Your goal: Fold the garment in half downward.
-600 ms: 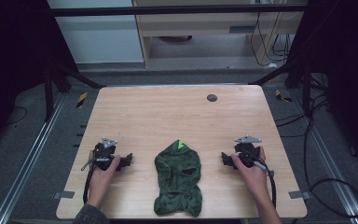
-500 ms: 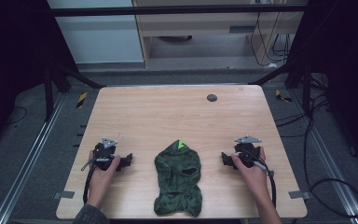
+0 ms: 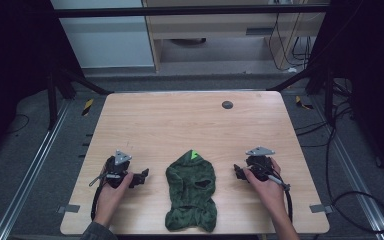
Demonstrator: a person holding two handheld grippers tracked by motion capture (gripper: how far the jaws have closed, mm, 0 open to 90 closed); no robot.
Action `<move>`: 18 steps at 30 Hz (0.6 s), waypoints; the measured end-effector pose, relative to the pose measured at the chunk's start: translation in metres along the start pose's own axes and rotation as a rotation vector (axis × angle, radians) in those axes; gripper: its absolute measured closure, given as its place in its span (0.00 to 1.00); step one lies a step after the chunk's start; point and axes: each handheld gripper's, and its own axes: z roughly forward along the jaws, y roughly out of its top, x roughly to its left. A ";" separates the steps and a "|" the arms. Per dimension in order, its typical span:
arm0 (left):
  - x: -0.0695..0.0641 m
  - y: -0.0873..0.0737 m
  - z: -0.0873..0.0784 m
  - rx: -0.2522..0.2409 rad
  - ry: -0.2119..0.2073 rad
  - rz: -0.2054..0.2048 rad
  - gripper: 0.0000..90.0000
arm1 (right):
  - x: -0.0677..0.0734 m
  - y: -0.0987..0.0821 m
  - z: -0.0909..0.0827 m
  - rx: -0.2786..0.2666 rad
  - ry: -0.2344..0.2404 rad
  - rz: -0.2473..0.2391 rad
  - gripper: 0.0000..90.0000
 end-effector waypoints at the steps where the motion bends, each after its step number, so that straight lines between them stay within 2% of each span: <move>1: 0.000 0.000 0.000 0.000 0.000 0.000 0.05 | 0.000 0.000 0.000 0.000 0.000 0.000 0.21; 2: -0.002 0.002 -0.001 0.006 -0.006 0.018 0.05 | 0.009 0.004 -0.003 -0.012 0.036 -0.016 0.21; 3: -0.004 0.005 -0.002 0.009 -0.014 0.025 0.05 | 0.009 0.004 -0.003 -0.012 0.036 -0.016 0.21; 5: -0.007 0.010 -0.003 0.002 -0.031 0.033 0.05 | 0.016 0.008 -0.005 -0.023 0.079 -0.030 0.24; 6: -0.009 0.014 -0.003 -0.002 -0.045 0.032 0.05 | 0.020 0.011 -0.005 -0.018 0.088 -0.049 0.26; 8: -0.012 0.019 -0.001 0.010 -0.059 0.058 0.05 | 0.024 0.015 -0.005 -0.008 0.112 -0.082 0.30; 10: -0.014 0.024 0.002 0.027 -0.069 0.085 0.06 | 0.027 0.020 -0.005 0.007 0.139 -0.090 0.36; 11: -0.016 0.027 0.004 0.032 -0.084 0.088 0.09 | 0.029 0.026 -0.005 0.012 0.173 -0.094 0.44; 12: -0.017 0.033 0.007 0.031 -0.108 0.081 0.10 | 0.029 0.028 -0.005 0.013 0.186 -0.097 0.46; 13: -0.017 0.033 0.007 0.031 -0.108 0.081 0.12 | 0.029 0.028 -0.005 0.013 0.186 -0.097 0.46; 14: -0.019 0.036 0.008 0.032 -0.116 0.085 0.16 | 0.031 0.035 -0.005 0.020 0.212 -0.108 0.54; 16: -0.023 0.038 0.009 0.043 -0.115 0.109 0.17 | 0.032 0.037 -0.006 0.020 0.221 -0.119 0.55; 17: -0.025 0.039 0.010 0.044 -0.121 0.121 0.22 | 0.034 0.043 -0.006 0.018 0.243 -0.134 0.64; 18: -0.026 0.040 0.011 0.058 -0.128 0.143 0.25 | 0.035 0.046 -0.007 0.022 0.258 -0.141 0.66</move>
